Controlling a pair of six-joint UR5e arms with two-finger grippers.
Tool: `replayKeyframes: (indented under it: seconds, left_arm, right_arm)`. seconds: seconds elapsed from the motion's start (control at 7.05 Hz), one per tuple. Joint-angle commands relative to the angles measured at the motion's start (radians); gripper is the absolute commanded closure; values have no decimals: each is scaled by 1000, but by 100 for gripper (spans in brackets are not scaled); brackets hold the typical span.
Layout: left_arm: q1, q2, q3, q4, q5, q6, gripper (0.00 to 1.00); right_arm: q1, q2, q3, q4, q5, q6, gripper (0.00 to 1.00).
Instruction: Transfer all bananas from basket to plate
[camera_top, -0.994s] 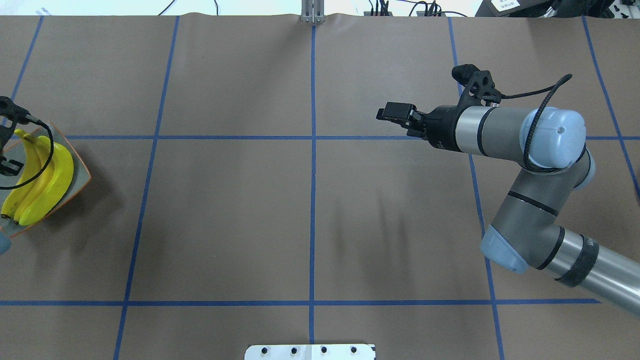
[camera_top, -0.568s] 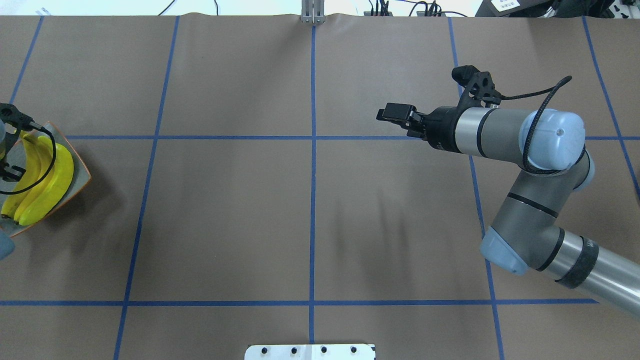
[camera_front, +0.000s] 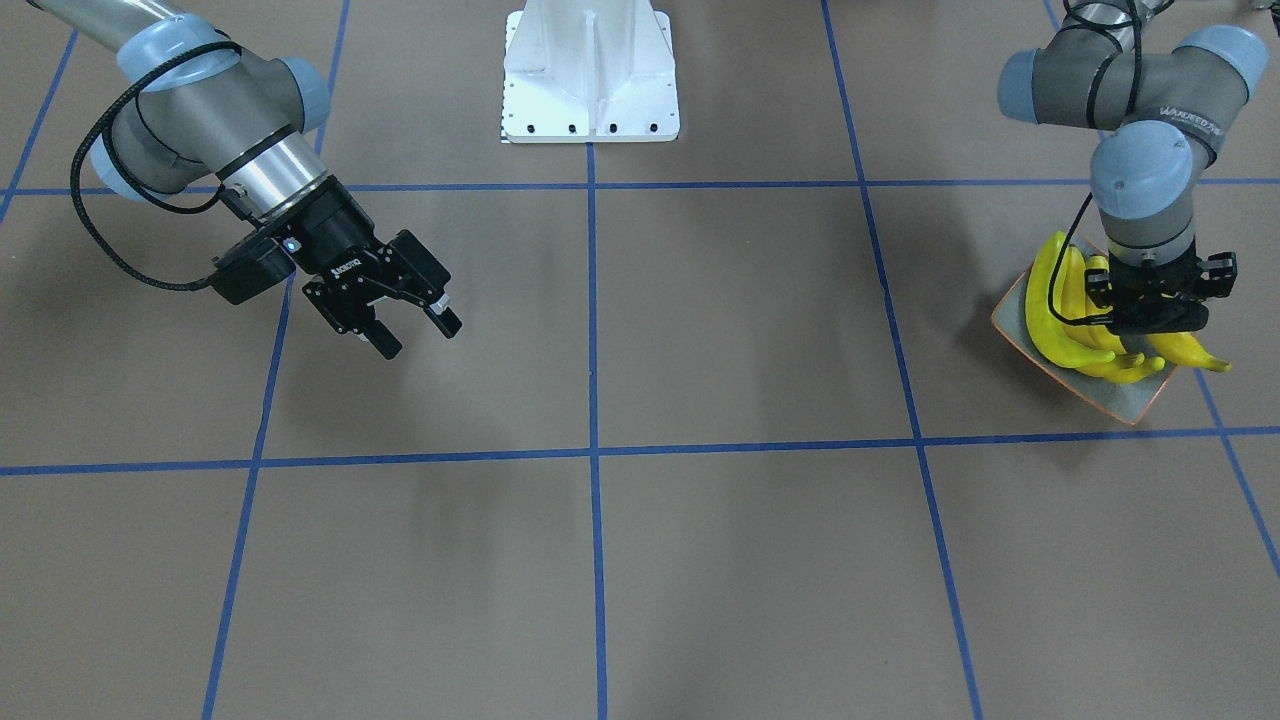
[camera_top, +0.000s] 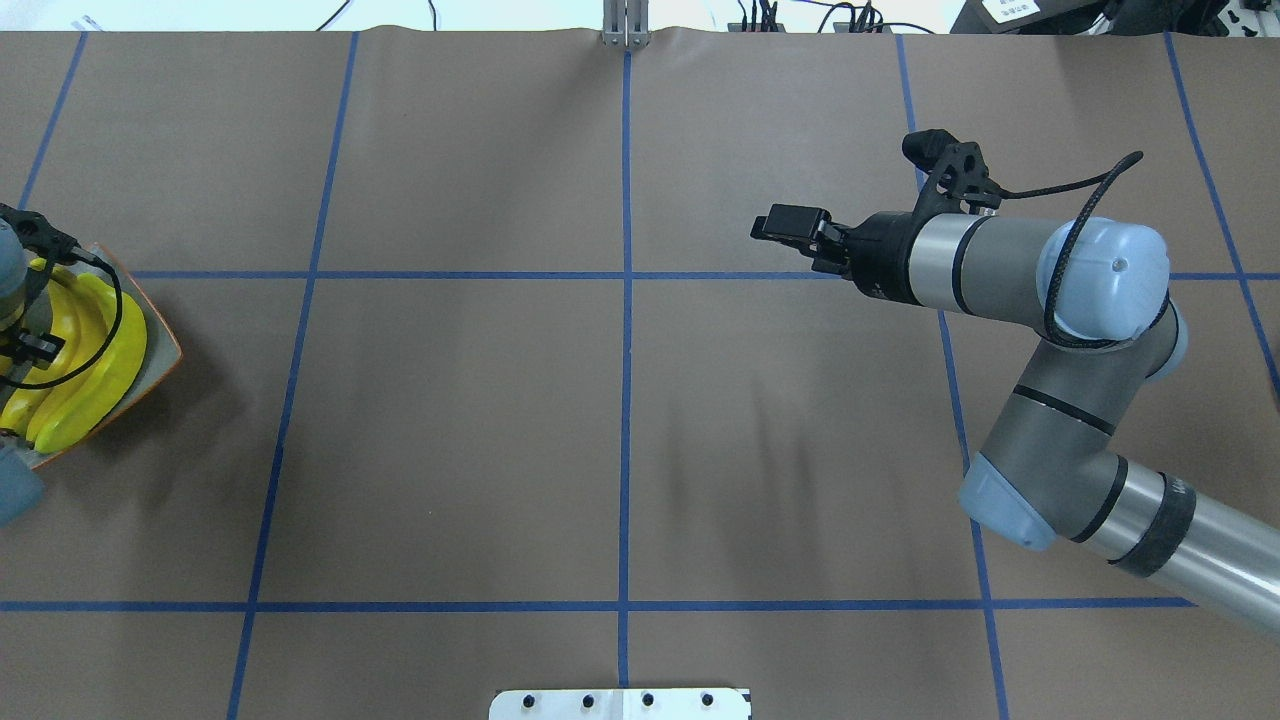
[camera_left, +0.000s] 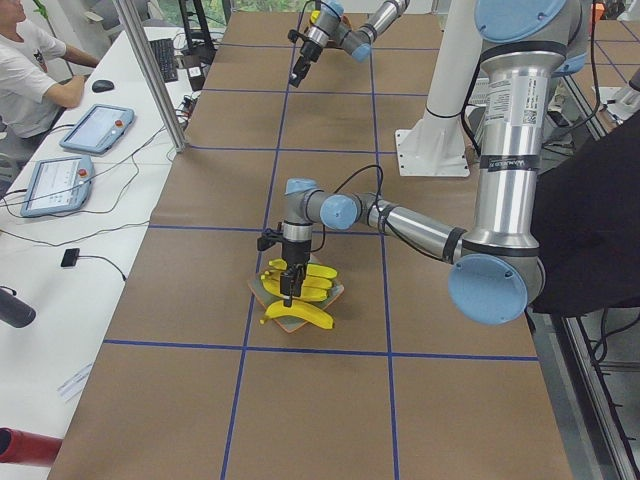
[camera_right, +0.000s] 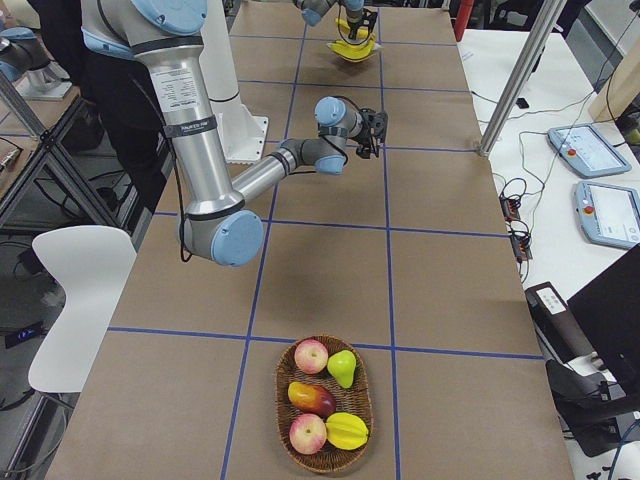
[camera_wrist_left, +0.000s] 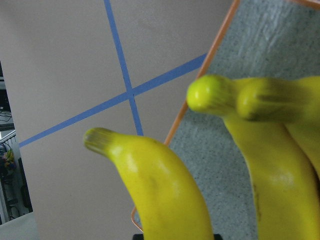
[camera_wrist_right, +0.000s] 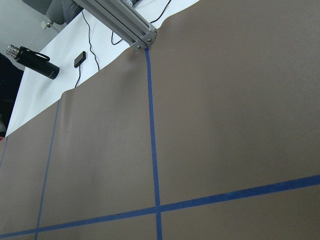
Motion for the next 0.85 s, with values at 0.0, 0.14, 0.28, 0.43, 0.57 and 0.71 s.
replayKeyframes:
  seconds: [0.0,0.14,0.28,0.43,0.57,0.71]
  left_arm:
    - [0,-41,10,9,-17,2,1]
    - [0,-61,5,14,-44,6,1]
    - [-2,-61,-18,14,-79,32,1]
    - [-10,-61,-73,29,-137,49,1]
    - [-17,-76,-137,76,-175,59,1]
    - [-39,-122,-166,106,-228,59,1]
  right_arm:
    - [-18,2,11,-1,-35,5,0]
    - [-37,3,12,-1,-66,10,0]
    - [-41,6,12,-1,-68,10,0]
    - [-41,6,23,-1,-68,11,0]
    - [-38,2,34,-3,-57,10,0]
    - [-35,-9,41,-3,-52,8,0]
